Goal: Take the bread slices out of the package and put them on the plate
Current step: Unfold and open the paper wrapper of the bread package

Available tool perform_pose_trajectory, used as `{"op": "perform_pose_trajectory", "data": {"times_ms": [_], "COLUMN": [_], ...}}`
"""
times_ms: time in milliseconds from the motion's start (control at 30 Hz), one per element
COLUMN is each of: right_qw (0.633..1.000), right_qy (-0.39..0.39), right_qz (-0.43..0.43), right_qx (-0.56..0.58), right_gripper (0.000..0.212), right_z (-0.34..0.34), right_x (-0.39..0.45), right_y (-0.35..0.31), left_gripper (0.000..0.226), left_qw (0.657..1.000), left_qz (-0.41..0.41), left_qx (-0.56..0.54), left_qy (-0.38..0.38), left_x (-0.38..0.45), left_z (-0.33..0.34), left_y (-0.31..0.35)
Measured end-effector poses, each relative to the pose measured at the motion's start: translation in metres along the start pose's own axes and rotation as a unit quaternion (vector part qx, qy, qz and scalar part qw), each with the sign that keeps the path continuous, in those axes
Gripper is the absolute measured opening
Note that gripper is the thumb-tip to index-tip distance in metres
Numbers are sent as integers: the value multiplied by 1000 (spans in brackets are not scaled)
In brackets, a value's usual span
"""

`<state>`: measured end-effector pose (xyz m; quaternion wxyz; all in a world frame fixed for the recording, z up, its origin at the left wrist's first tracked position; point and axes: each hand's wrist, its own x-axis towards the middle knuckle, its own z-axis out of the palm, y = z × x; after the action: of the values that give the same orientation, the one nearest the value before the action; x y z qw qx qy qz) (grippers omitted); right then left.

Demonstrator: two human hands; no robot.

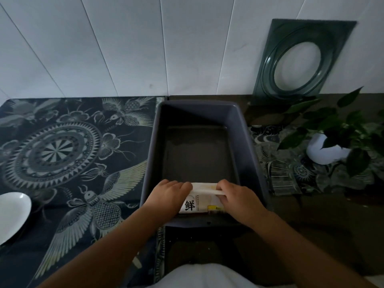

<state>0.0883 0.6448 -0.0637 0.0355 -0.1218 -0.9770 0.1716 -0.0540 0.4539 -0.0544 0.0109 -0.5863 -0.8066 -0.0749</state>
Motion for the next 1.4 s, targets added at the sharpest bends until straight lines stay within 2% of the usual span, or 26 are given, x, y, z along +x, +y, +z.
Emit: {"op": "perform_pose_trajectory", "data": {"times_ms": [167, 333, 500, 600, 733, 833, 967, 1133, 1267, 1400], "right_qw": [997, 977, 974, 985, 994, 995, 995, 991, 983, 997], "right_qy": [-8, -38, -62, -64, -77, -96, -90, -72, -76, -45], "right_qz": [20, 100, 135, 110, 60, 22, -7, 23, 69, 9], "right_qx": [69, 184, 173, 118, 54, 26, 47, 109, 152, 66], "right_gripper": [11, 4, 12, 7, 21, 11, 12, 13, 14, 23], "right_z": [-7, -12, -8, -5, -9, -18, -30, -35, -38, -36], "right_x": [1, 3, 7, 2, -8, -13, -19, -16, -11, -11], "right_y": [-2, -1, -5, -8, -10, -11, -9, -8, -5, -12], "left_gripper": [28, 49, 69, 53, 34, 32, 27, 24, 18, 20], "left_qw": [998, 996, 999, 998, 997, 996, 991, 983, 984, 988], "left_qz": [-21, -10, -18, -32, -12, -4, 29, -40, -48, -45], "left_qx": [-62, -81, -43, -51, -75, -88, -124, -177, -168, -146], "left_qy": [25, 29, 11, 16, 18, -1, -41, 6, 25, 35], "left_x": [-6, -7, -6, -5, -11, -21, -27, -17, -7, -5], "left_z": [2, 0, 3, 6, 1, -7, -23, -34, -37, -30], "left_y": [-2, 0, 8, 10, 11, 11, 13, 13, 8, 10]}}
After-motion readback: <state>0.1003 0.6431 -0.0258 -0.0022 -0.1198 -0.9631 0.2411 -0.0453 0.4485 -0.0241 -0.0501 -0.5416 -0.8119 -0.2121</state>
